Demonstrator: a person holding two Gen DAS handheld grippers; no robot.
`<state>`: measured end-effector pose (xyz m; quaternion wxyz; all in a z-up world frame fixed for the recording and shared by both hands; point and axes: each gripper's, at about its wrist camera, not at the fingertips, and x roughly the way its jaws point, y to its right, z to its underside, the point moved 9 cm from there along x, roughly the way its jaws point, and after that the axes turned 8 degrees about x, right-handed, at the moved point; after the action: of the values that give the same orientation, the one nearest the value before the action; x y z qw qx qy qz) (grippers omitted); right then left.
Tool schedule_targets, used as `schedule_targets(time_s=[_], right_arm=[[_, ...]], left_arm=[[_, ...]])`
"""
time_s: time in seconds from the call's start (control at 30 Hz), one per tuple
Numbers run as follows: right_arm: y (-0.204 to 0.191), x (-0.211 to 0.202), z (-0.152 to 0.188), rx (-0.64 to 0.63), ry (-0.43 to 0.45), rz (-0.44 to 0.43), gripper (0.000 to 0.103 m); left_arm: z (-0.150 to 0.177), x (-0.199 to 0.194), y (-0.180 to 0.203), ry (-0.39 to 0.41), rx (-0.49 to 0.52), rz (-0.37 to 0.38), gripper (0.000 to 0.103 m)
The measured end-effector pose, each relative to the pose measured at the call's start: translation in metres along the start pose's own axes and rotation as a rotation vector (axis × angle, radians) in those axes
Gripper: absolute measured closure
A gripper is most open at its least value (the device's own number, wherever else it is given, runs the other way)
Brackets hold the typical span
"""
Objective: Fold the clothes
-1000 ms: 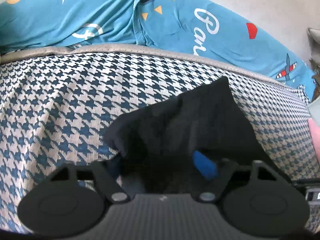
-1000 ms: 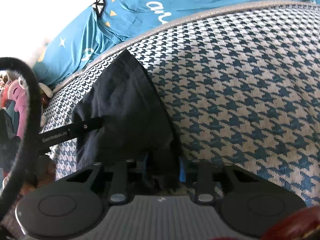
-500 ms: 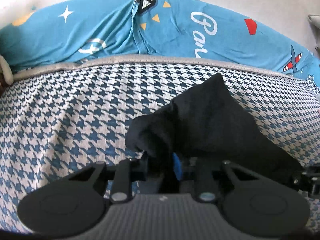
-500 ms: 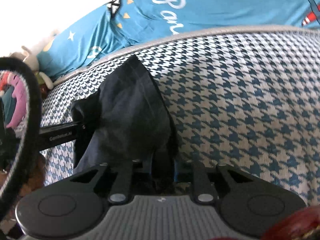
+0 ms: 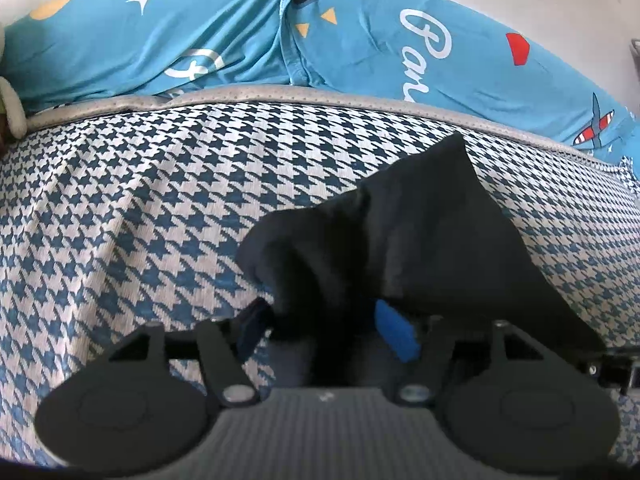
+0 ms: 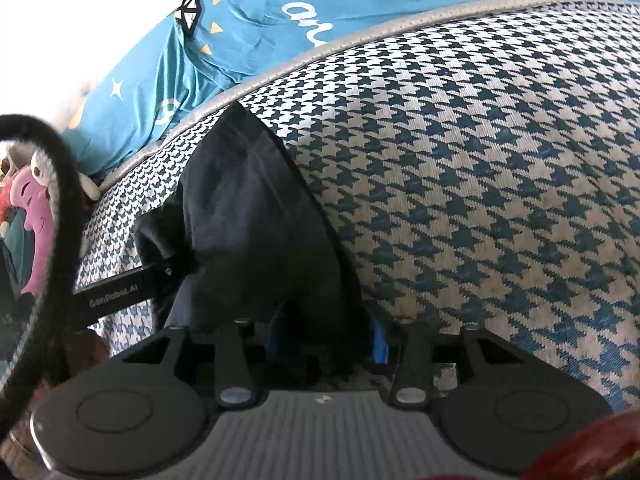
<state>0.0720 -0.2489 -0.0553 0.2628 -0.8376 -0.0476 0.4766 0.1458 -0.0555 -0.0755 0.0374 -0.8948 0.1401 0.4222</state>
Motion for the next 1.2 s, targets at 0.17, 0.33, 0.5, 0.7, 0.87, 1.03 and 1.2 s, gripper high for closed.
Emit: schedule_targets(time_s=[0.17,0.33,0.5,0.7,0.87,1.03,1.2], right_arm=[[-0.001,0.001,0.001,0.015,0.005,0.0,0.06],[0.003,-0.001,-0.002,0.069,-0.004,-0.024,0.06],[0.002,0.0,-0.001,0.068,-0.004,-0.023,0.059],[-0.003,0.006,0.0,0.028,0.007,-0.001,0.057],[-0.006,0.009,-0.001,0.007,0.02,0.014,0.059],[-0.01,0.01,-0.002,-0.023,0.034,0.026,0.068],[-0.014,0.011,-0.002,-0.061,0.048,0.041,0.073]], left_arm=[[-0.001,0.001,-0.002,-0.006,-0.015,-0.008,0.026],[0.0,-0.001,-0.005,-0.014,-0.032,-0.009,0.012],[0.0,-0.002,0.0,-0.021,-0.022,0.001,0.006],[0.001,0.002,0.0,-0.025,-0.018,-0.01,0.001],[0.0,0.002,0.001,-0.02,-0.014,-0.013,0.001],[-0.003,0.0,0.008,-0.003,0.006,0.021,0.019],[-0.005,-0.004,0.021,0.01,0.037,0.068,0.053]])
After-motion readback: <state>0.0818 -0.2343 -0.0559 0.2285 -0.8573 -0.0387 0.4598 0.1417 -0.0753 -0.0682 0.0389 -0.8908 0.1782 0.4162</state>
